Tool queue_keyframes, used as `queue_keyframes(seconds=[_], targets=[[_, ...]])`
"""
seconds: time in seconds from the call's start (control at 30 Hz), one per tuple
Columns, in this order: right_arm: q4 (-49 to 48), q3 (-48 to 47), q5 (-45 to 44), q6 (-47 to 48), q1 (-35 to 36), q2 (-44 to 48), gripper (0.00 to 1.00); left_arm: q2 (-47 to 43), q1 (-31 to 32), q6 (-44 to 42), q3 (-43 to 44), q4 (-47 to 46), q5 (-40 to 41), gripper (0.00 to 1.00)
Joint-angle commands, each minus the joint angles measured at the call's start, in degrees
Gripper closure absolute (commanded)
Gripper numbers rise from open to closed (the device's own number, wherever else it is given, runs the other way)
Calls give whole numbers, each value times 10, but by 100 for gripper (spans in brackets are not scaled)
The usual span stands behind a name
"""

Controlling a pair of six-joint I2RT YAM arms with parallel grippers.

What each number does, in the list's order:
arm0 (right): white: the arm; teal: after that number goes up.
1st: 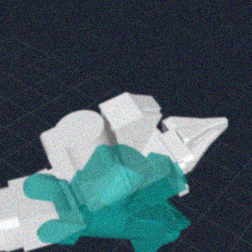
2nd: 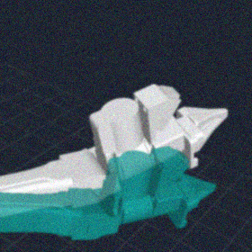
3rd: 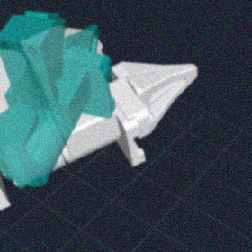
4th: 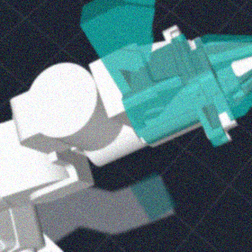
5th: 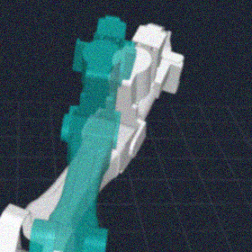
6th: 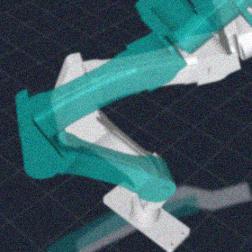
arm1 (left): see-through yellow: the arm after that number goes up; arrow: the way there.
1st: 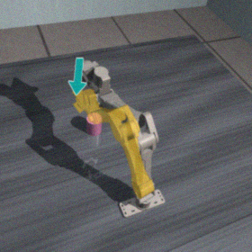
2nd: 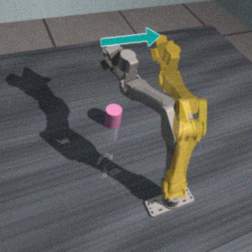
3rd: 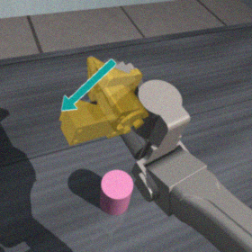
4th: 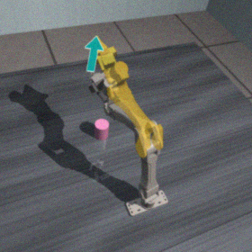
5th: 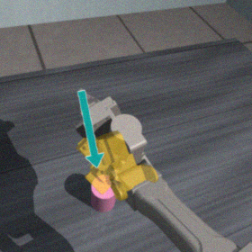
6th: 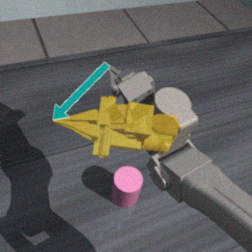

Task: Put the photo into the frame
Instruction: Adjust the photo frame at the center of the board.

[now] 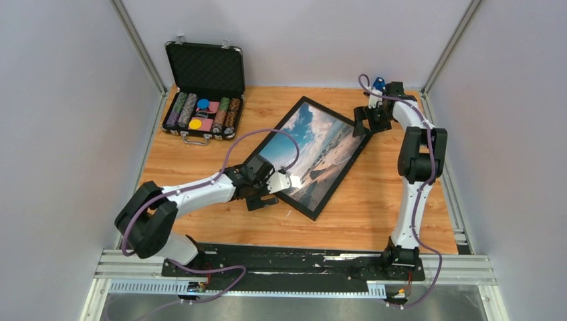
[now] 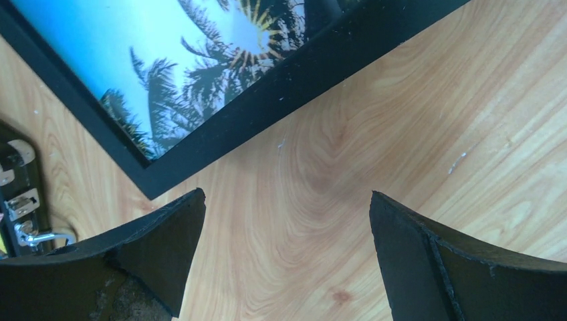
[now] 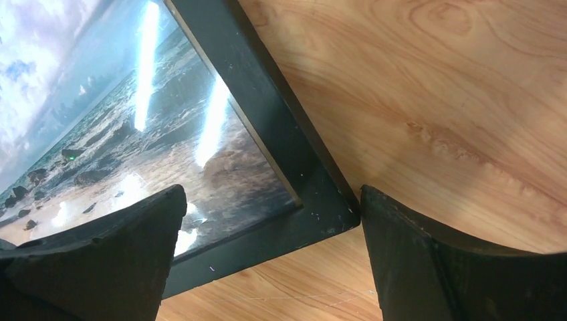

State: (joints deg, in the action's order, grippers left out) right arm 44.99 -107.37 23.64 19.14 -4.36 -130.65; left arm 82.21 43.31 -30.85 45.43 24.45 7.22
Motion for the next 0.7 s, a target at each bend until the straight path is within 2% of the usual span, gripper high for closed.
queue_keyframes(seconds=[0.0, 0.27, 0.5, 0.67], targets=[[-16, 4, 29, 34, 5, 3, 0, 31, 9, -6, 10, -28, 16, 0], [-8, 92, 62, 121, 5, 60, 3, 84, 17, -6, 31, -43, 45, 0], [46, 204, 143, 225, 5, 171, 7, 133, 18, -18, 51, -68, 88, 0], [87, 281, 160, 276, 5, 252, 9, 147, 18, -35, 66, -86, 93, 0]])
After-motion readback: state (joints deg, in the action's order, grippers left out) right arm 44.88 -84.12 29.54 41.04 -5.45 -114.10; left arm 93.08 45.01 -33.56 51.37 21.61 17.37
